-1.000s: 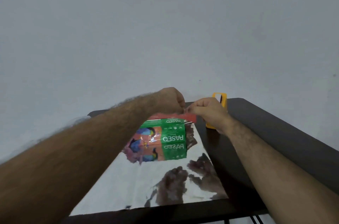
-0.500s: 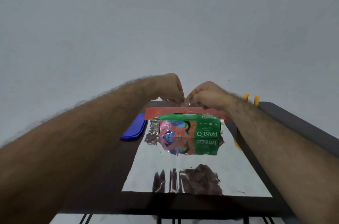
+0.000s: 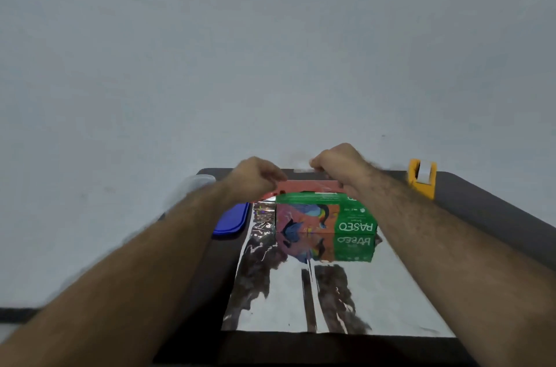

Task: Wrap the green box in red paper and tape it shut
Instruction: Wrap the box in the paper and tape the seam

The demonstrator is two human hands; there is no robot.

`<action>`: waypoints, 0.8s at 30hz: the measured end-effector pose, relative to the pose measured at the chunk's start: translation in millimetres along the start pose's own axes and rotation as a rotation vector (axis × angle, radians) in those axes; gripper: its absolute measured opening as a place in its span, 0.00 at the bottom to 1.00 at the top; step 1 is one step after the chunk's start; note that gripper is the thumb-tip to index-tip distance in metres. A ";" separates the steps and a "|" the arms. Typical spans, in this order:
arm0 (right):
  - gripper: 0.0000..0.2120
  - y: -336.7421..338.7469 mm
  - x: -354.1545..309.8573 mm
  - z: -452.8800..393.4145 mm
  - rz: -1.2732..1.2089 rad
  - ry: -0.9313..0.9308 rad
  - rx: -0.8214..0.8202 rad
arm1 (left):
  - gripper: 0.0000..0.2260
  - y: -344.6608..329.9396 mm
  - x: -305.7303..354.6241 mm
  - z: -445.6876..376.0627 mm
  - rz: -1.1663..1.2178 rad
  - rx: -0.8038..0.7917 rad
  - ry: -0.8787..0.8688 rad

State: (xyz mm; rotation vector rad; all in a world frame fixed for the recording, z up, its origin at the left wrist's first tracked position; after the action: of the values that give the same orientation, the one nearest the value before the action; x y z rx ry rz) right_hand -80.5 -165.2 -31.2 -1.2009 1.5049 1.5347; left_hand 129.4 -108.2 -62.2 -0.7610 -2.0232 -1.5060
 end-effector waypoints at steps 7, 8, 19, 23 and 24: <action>0.06 -11.0 12.9 -4.1 0.041 -0.023 0.022 | 0.16 -8.4 -17.2 5.9 -0.141 0.046 -0.154; 0.06 -12.5 14.9 -4.6 0.045 -0.029 0.009 | 0.16 -8.7 -19.2 5.1 -0.141 0.055 -0.148; 0.07 -28.2 9.6 -10.6 0.083 -0.124 -0.099 | 0.08 -21.4 -43.5 -2.9 0.165 0.192 -0.041; 0.06 -33.3 0.8 -2.2 0.094 -0.192 -0.170 | 0.10 -23.3 -44.0 -5.8 0.146 0.213 -0.002; 0.07 -34.2 -0.3 -1.2 0.109 -0.191 -0.174 | 0.10 -23.4 -44.1 -6.0 0.140 0.211 -0.001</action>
State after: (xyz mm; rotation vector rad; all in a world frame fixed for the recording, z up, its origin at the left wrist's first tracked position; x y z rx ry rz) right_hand -48.7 -162.5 -43.5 -1.0470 1.3530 1.8293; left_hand 145.2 -125.5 -106.7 -0.7983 -2.0436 -1.1929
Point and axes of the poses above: each hand's wrist, its own z-axis away from the middle knuckle, its own y-axis out of the back of the hand, x = y × z, the point moved 4 cm from there along -z, towards the middle knuckle, and after that the axes turned 2 degrees about -y, right-handed, at the moved point
